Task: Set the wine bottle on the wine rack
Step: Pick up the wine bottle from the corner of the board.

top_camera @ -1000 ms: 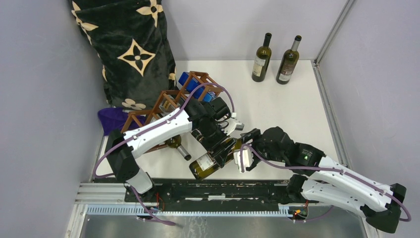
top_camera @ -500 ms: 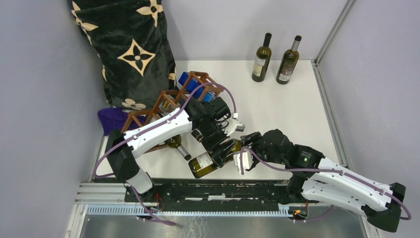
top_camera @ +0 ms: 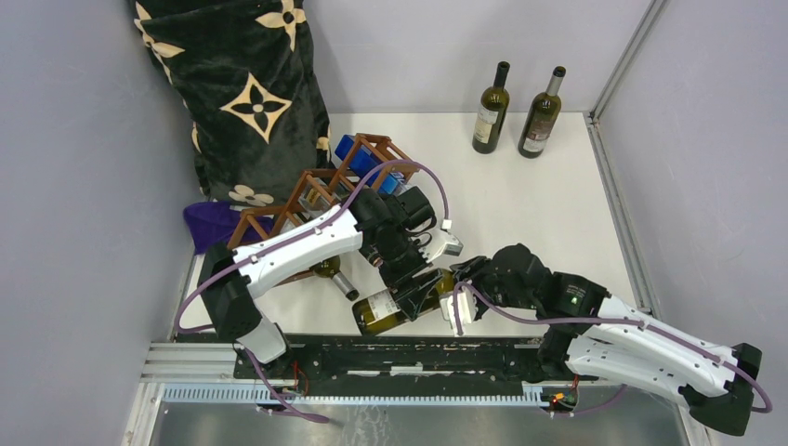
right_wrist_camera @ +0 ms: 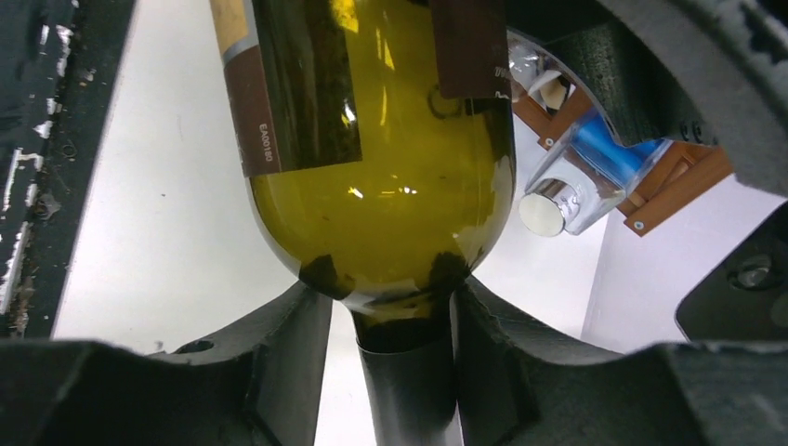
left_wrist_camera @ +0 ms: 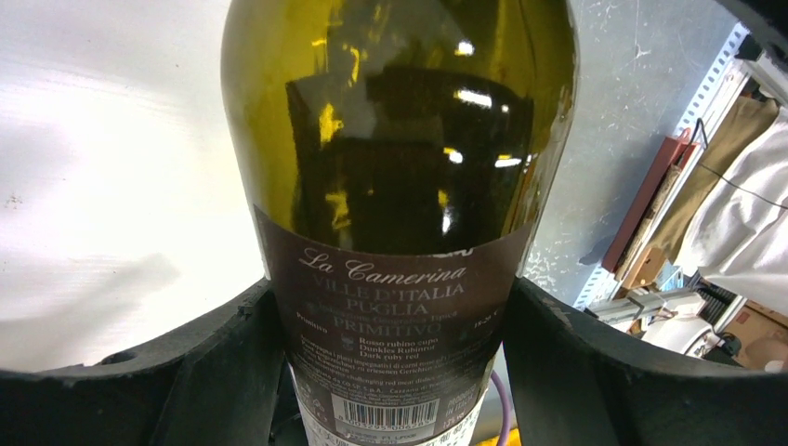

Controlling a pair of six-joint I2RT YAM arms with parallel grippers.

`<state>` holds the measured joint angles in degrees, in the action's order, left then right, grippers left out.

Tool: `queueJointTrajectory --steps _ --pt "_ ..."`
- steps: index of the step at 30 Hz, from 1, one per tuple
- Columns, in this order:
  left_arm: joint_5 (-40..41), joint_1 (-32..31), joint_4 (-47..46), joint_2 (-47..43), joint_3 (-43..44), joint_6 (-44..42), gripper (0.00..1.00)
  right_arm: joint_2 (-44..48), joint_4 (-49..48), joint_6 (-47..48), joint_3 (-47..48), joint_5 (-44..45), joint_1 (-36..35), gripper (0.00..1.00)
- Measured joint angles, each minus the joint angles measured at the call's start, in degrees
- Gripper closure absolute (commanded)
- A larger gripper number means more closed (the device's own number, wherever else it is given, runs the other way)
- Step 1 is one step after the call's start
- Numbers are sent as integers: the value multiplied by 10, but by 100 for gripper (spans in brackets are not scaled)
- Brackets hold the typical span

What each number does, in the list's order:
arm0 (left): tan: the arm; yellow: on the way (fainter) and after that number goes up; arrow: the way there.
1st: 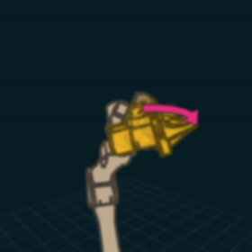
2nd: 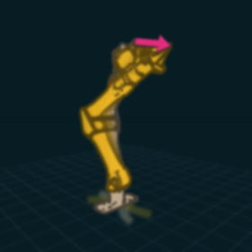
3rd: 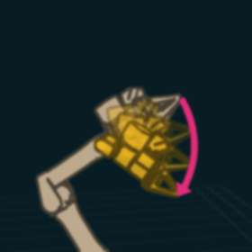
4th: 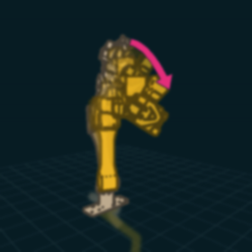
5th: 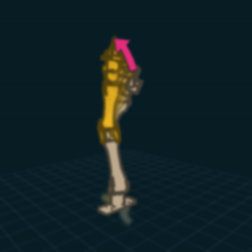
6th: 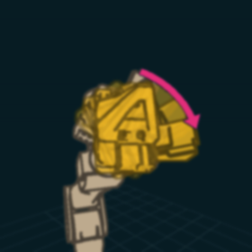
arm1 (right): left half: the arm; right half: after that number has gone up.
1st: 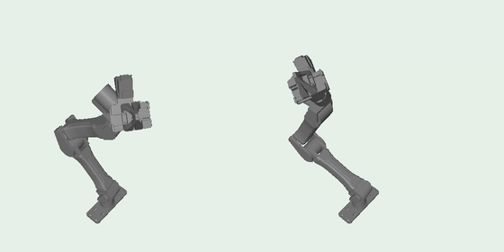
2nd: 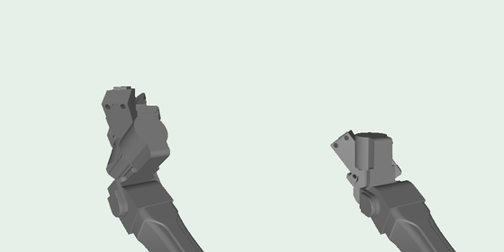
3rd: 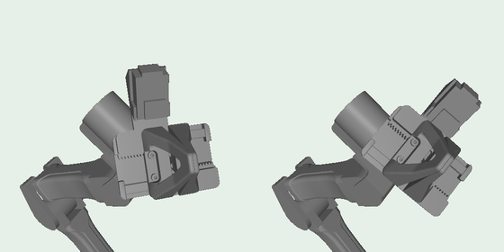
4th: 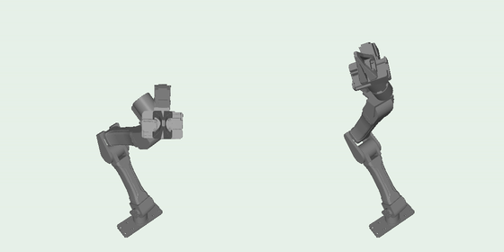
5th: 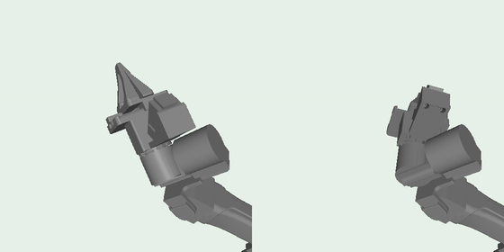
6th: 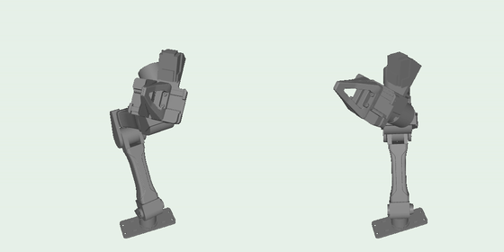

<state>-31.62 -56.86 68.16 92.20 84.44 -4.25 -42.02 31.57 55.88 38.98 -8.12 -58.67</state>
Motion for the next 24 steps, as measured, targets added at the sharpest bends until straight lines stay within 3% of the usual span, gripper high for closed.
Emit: queueJointTrajectory --steps 6,11,14,19,24 --pt "0 -7 16 -3 -1 -16 98 7 25 8 0 -24 -1 82" --pt "-3 -9 21 -5 -2 -18 97 9 28 2 1 -38 -1 96" --pt "-6 -10 22 -5 -2 -22 94 14 33 -10 3 -44 -1 98" --pt "-20 -14 24 -5 -2 -27 76 32 43 -47 5 -65 0 100" --pt "-32 -16 24 -9 -2 -28 64 50 54 -88 5 -81 -1 100"
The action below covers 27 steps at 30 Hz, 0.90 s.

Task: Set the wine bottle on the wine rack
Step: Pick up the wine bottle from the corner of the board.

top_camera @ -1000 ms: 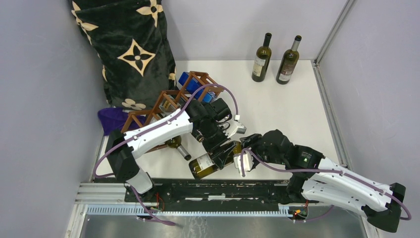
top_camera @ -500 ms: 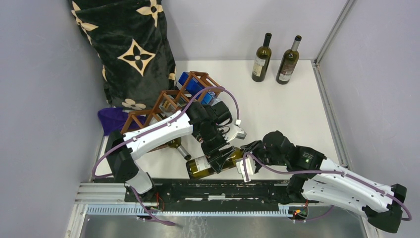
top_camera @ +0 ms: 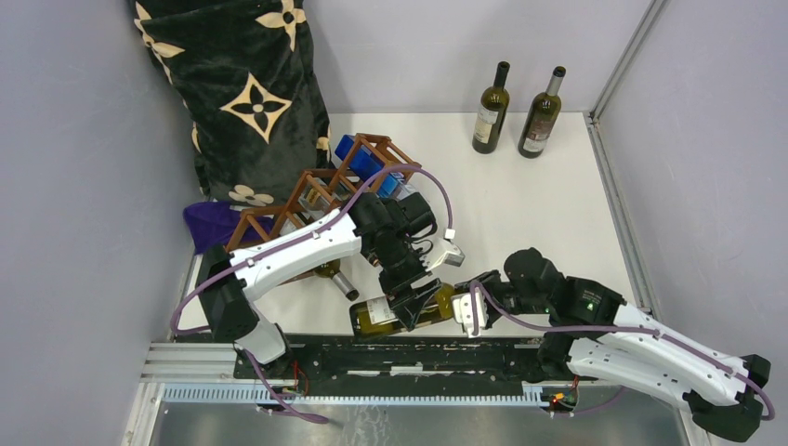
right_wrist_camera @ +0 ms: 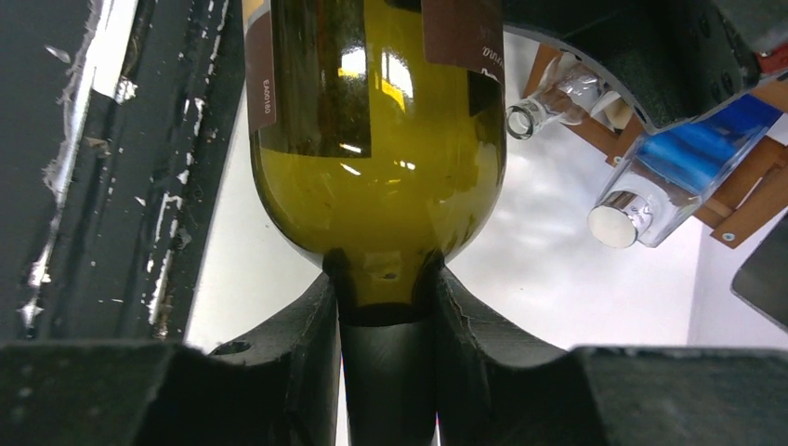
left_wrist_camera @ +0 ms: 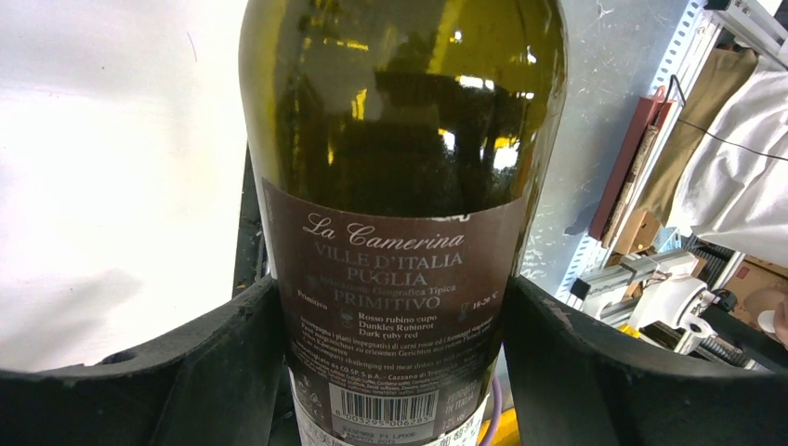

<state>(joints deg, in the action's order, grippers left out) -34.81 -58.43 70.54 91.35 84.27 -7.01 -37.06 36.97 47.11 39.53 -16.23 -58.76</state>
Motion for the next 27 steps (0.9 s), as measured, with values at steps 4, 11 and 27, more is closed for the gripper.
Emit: queueJointTrajectory --steps 4,11,27 --pt "0 -1 1 0 0 0 52 4 3 -26 0 -10 0 100" --pt "1 -2 -2 -8 0 -1 40 18 0 -44 -4 -14 0 100" --pt "3 -5 -21 -12 -14 -1 25 53 -19 -73 -37 -17 0 100"
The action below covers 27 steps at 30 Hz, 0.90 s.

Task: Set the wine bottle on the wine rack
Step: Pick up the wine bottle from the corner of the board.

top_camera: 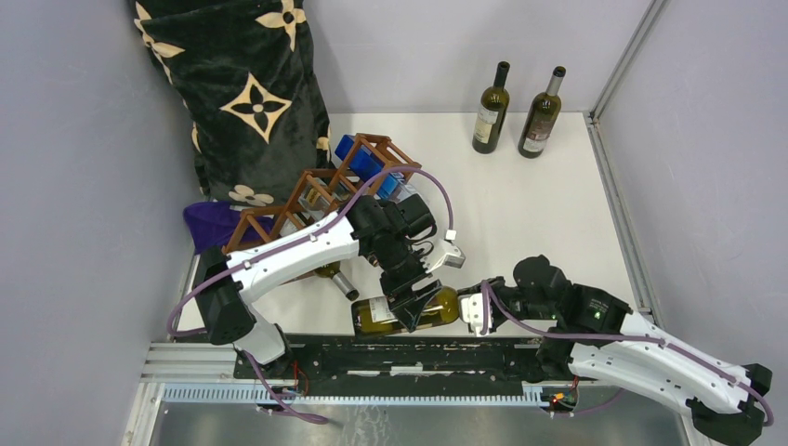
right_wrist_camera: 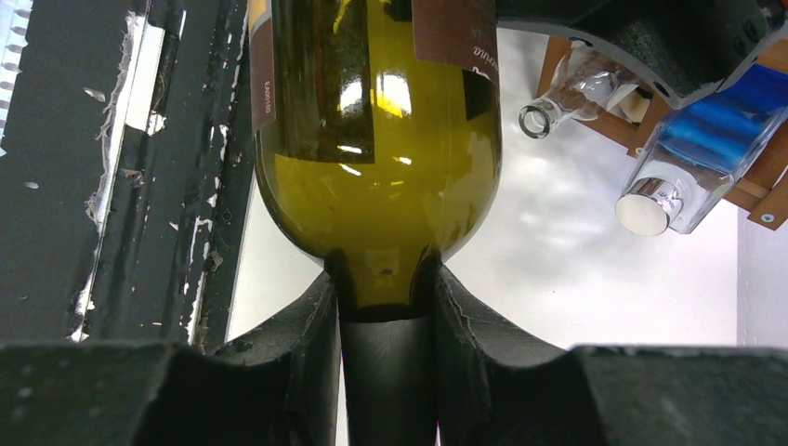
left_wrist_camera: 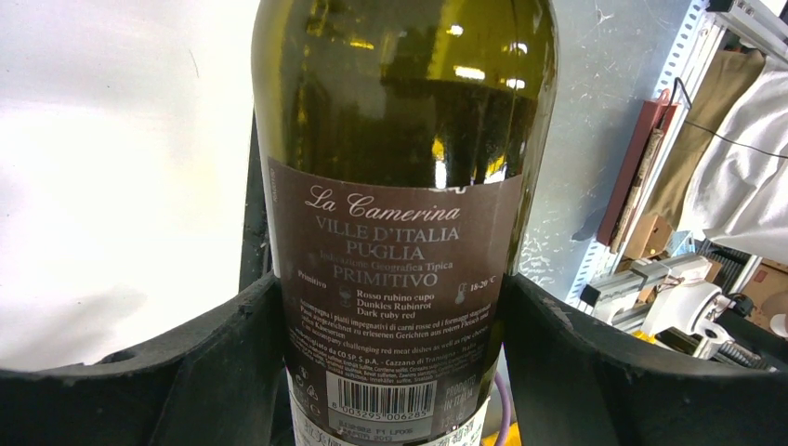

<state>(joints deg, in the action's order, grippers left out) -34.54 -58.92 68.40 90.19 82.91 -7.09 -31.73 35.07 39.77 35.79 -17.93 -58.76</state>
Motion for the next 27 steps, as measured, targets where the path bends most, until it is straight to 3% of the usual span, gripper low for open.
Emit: queueJointTrajectory --steps 7,12,27 --pt "2 0 -4 0 -1 0 19 12 -7 -5 -9 2 0 100" --pt "16 0 -11 0 -1 1 1 23 -12 -16 -14 6 0 100" --pt "52 0 -26 -1 -2 2 0 25 -35 -35 -20 16 1 100"
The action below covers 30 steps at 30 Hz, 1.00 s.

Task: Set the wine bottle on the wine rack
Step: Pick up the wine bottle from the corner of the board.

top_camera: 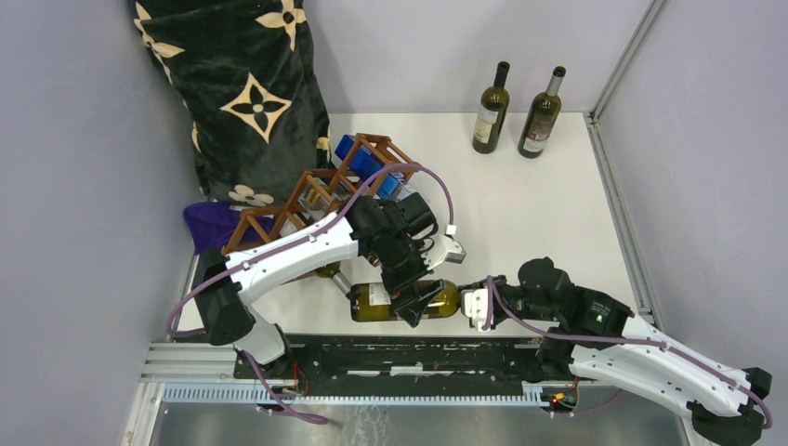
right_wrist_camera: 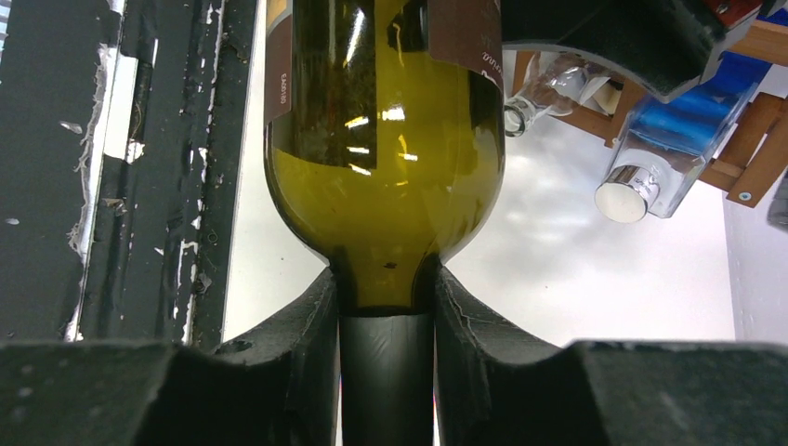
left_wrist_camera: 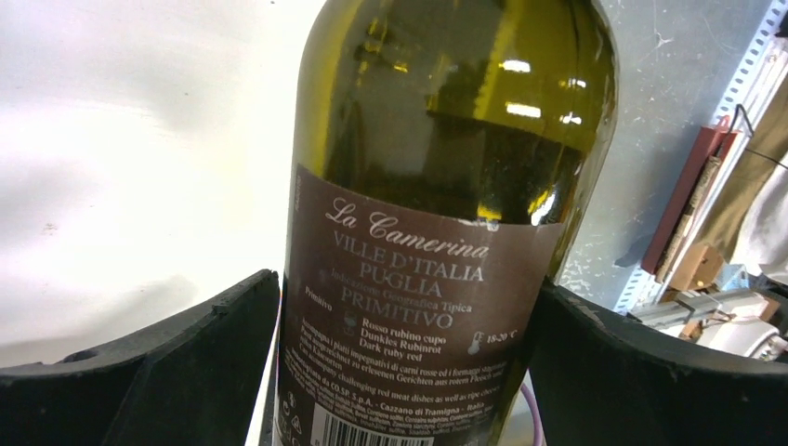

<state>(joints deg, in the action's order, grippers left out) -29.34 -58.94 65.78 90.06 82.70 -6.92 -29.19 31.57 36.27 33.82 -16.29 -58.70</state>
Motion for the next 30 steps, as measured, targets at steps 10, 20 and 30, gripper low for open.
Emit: queueJointTrajectory --steps 10,20,30 --pt "56 0 -2 -42 18 15 0 0 -33 -5 0 5 4 100" --pt "58 0 -13 -59 5 18 0 0 -46 -7 -5 2 4 100" --pt "26 4 -11 -43 -8 19 0 -28 -45 2 -9 -23 4 100"
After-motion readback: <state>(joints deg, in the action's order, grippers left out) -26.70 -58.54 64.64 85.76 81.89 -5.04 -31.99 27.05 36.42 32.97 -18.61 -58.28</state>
